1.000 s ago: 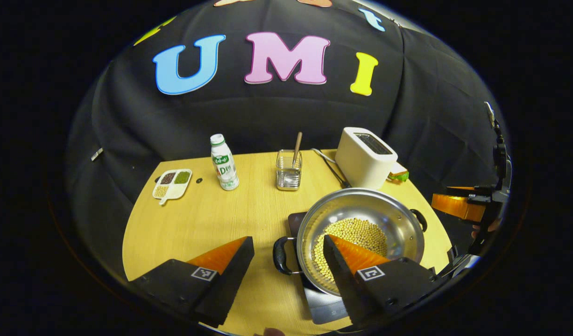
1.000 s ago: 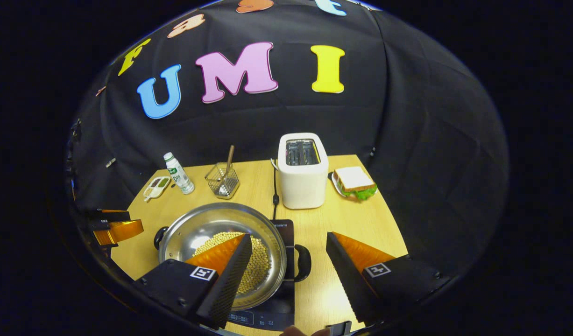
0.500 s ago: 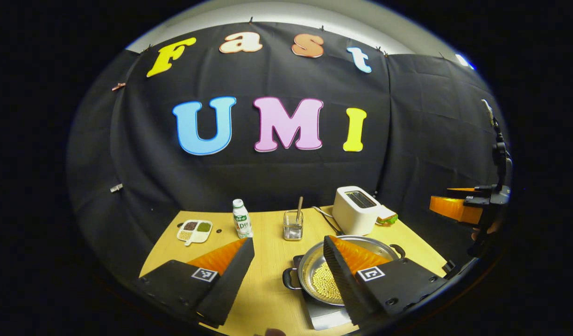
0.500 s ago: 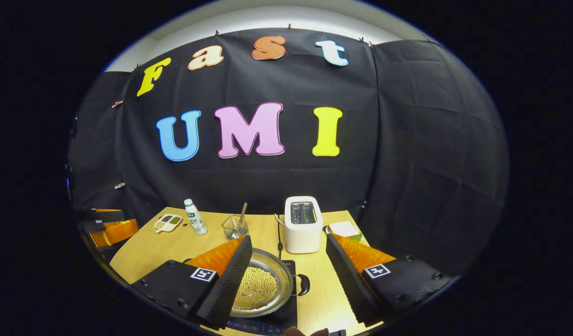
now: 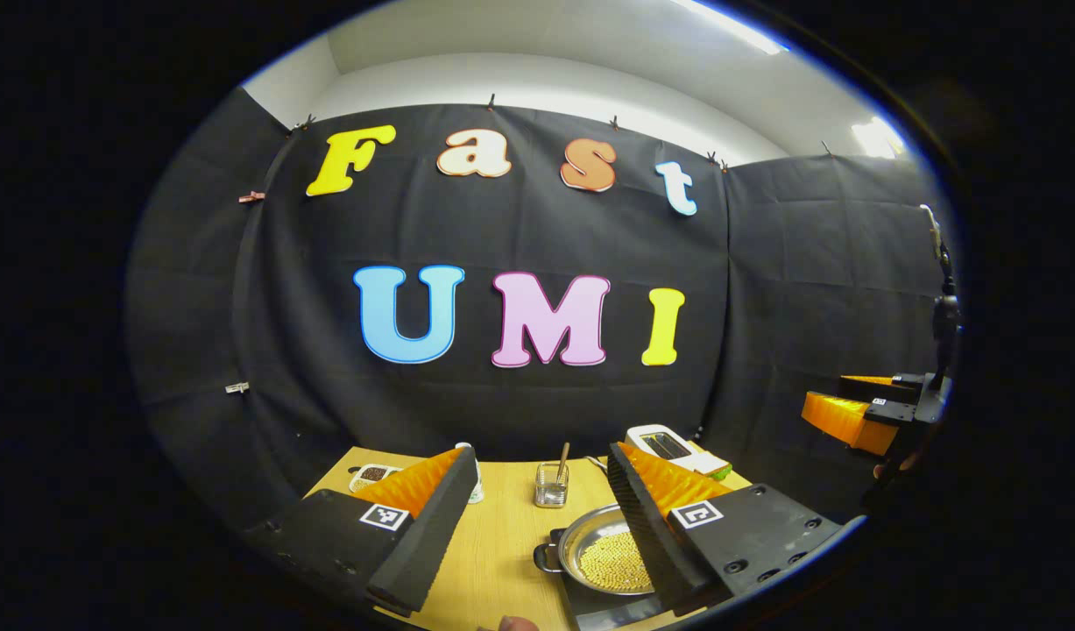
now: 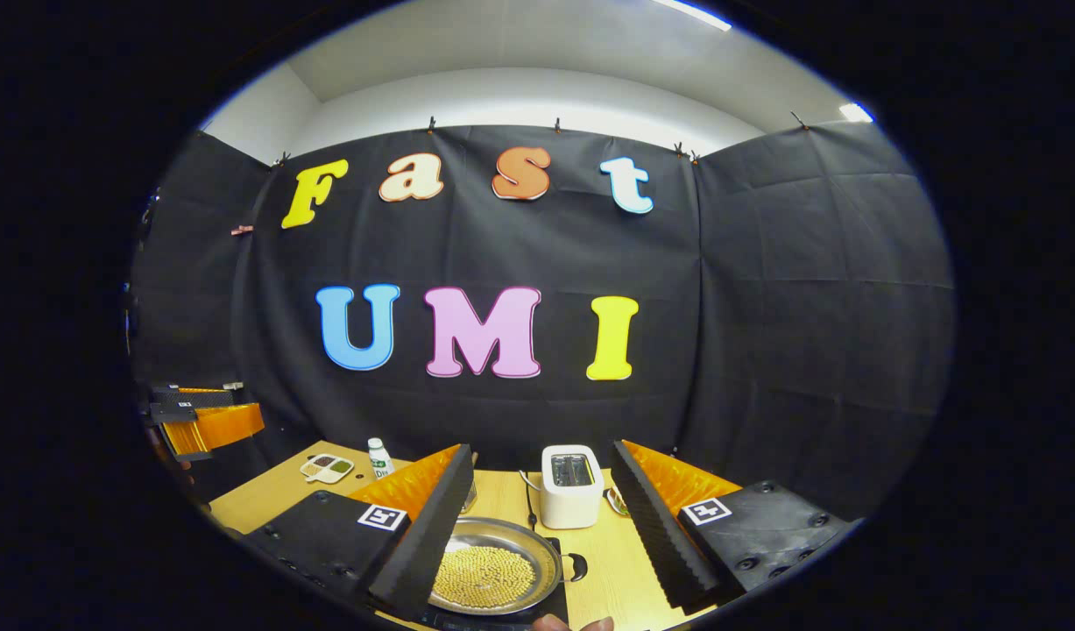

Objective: First push the handle of the pot to place it horizontally, then grasp the pot with both hands and set it on the induction cooktop.

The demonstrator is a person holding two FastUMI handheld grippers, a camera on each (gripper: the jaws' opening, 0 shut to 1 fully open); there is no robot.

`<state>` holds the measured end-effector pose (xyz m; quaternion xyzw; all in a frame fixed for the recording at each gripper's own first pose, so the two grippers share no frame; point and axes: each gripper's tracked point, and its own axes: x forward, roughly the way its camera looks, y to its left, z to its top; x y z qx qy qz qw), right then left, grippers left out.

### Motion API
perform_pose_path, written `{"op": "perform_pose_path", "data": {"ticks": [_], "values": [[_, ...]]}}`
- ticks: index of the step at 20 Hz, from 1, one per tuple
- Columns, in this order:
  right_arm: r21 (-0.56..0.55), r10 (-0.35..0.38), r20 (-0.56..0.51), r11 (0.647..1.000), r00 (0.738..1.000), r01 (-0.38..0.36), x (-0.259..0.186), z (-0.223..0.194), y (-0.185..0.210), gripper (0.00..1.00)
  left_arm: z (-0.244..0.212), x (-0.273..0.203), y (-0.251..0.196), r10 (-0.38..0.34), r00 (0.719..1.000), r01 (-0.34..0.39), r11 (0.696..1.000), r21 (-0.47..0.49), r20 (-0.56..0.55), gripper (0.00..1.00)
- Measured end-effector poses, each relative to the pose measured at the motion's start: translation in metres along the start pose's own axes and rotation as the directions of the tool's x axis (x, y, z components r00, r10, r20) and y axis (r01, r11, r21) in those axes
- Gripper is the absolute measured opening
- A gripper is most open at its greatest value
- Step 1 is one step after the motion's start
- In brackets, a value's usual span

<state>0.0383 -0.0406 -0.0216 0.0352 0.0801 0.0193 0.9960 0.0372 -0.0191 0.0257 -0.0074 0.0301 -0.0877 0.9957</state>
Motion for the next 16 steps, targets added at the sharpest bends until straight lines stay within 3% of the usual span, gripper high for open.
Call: {"op": "perform_pose_path", "data": {"ticks": [5, 14, 15, 16], "values": [[0.003, -0.018, 0.044, 1.000, 0.999, 0.018, -0.016, 0.019, 0.012, 0.98, 0.014, -0.016, 0.012, 0.017, 0.999, -0.019, 0.998, 0.055, 0.040, 0.93], [0.000, -0.005, 0.015, 1.000, 1.000, 0.005, -0.021, 0.013, 0.033, 0.97, 0.012, -0.025, 0.022, 0.019, 0.999, -0.020, 0.999, 0.045, 0.033, 0.93], [0.010, -0.004, 0.015, 1.000, 1.000, 0.004, -0.020, 0.014, 0.034, 0.93, 0.012, -0.026, 0.023, 0.019, 0.999, -0.021, 0.999, 0.050, 0.036, 0.93], [0.017, -0.002, 0.013, 1.000, 1.000, 0.002, -0.020, 0.012, 0.034, 0.96, 0.012, -0.027, 0.023, 0.020, 0.999, -0.022, 0.998, 0.053, 0.033, 0.93]]}}
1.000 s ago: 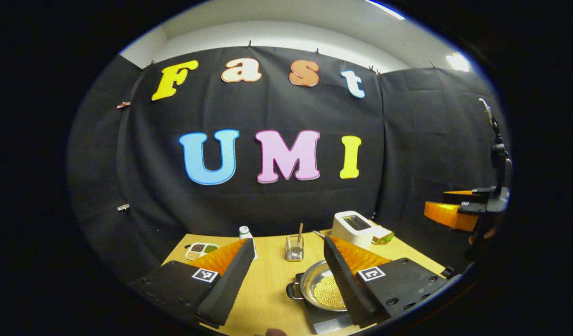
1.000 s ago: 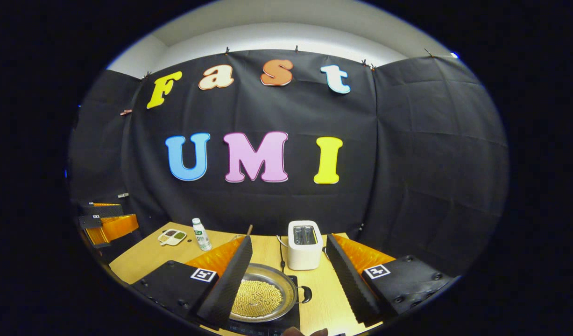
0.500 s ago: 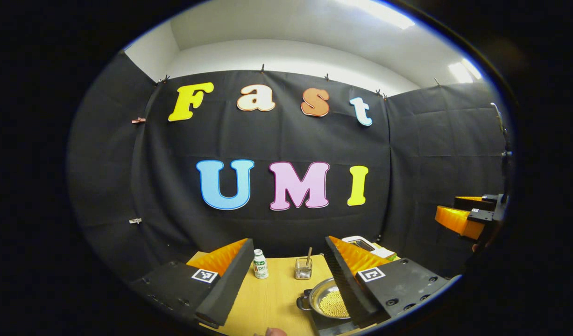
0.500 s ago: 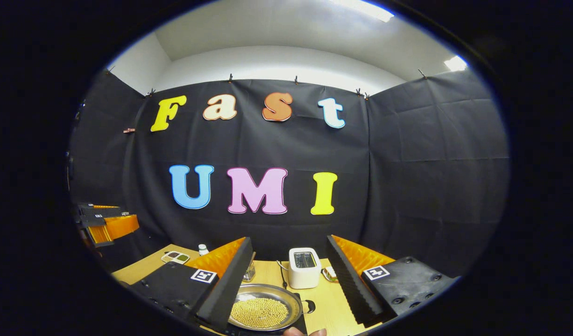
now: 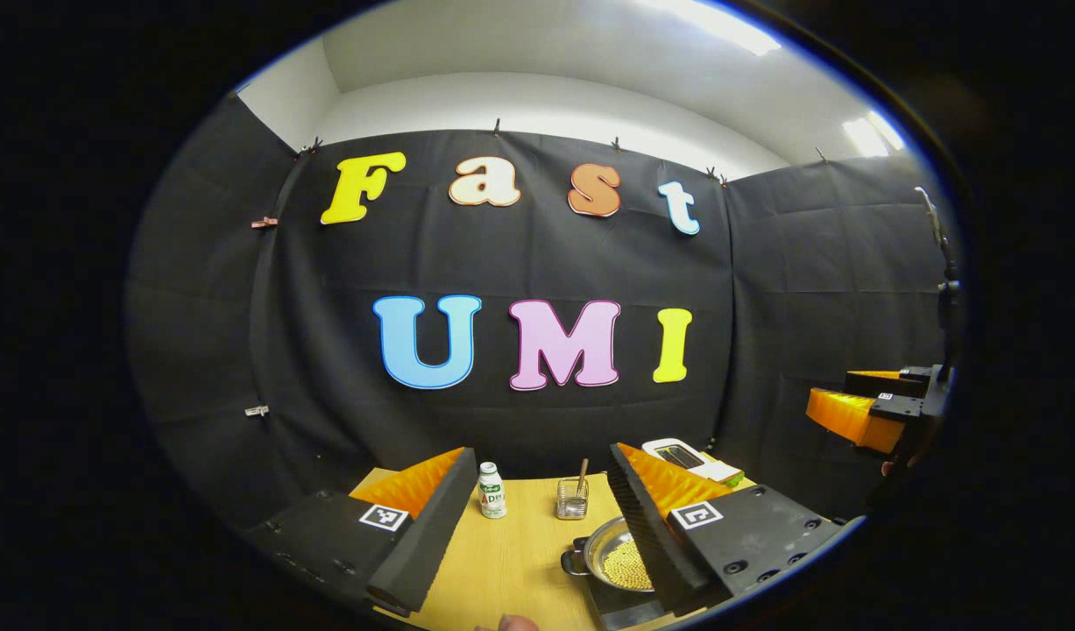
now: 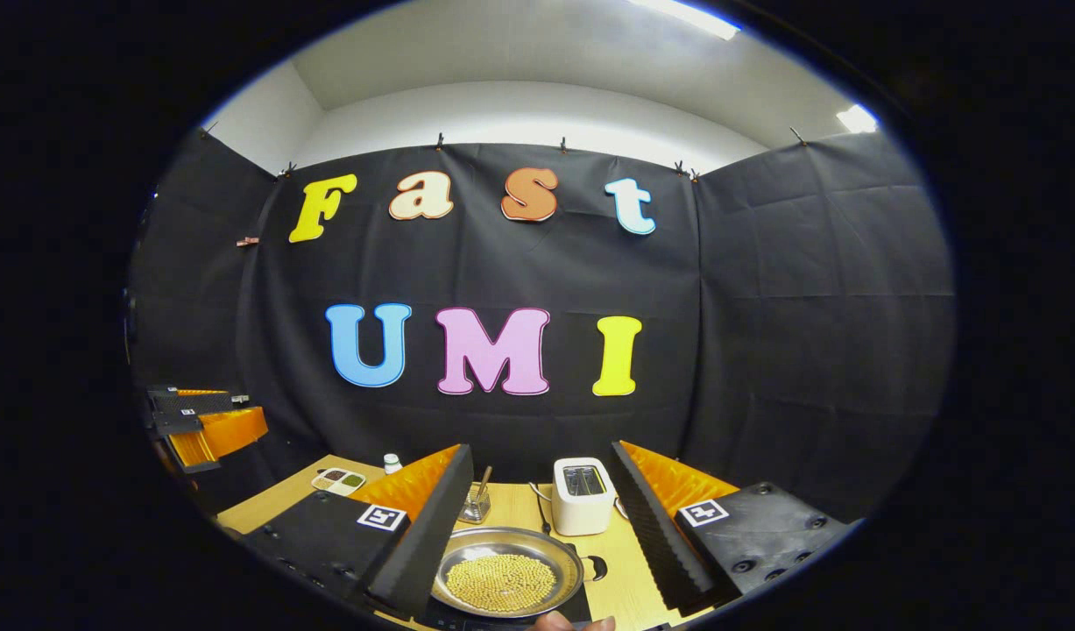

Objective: First push the handle of the pot to place it horizontally, then grasp the pot with both hands and set it on the induction cooktop.

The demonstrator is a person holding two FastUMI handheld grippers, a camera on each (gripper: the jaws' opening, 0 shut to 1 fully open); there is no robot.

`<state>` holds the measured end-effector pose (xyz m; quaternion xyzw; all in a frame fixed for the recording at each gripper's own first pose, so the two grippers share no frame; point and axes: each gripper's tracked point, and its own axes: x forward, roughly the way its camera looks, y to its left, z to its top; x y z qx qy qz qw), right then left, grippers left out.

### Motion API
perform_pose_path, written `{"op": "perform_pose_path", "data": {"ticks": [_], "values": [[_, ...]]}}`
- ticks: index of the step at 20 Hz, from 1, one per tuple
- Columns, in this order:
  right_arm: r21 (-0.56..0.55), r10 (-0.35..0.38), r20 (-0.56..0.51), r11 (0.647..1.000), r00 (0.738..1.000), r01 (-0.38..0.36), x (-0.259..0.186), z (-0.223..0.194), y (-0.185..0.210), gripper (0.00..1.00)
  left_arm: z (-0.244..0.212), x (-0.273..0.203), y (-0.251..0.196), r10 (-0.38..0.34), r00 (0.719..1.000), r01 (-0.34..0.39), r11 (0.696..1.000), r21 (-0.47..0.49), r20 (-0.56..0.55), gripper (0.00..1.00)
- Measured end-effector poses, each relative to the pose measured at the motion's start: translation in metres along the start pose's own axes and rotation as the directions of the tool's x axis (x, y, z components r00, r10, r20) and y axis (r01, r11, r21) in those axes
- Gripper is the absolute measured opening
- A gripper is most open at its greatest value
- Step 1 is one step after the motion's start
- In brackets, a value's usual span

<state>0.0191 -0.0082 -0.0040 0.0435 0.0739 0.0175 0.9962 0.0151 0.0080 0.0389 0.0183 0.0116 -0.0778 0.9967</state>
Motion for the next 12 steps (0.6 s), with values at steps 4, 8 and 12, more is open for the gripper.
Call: {"op": "perform_pose_path", "data": {"ticks": [4, 8, 12], "values": [[-0.012, 0.001, -0.018, 1.000, 1.000, -0.002, 0.000, -0.010, -0.001, 0.97, -0.004, -0.005, -0.002, 0.004, 1.000, -0.004, 1.000, -0.001, -0.018, 0.93], [-0.017, -0.009, -0.031, 1.000, 0.999, 0.009, -0.002, -0.014, -0.009, 0.97, -0.002, -0.002, -0.005, 0.006, 1.000, -0.005, 1.000, 0.017, -0.018, 0.93], [-0.008, -0.008, -0.041, 1.000, 0.999, 0.007, -0.002, -0.015, -0.013, 0.96, 0.000, -0.001, -0.008, 0.008, 1.000, -0.008, 0.999, 0.034, -0.018, 0.93]]}}
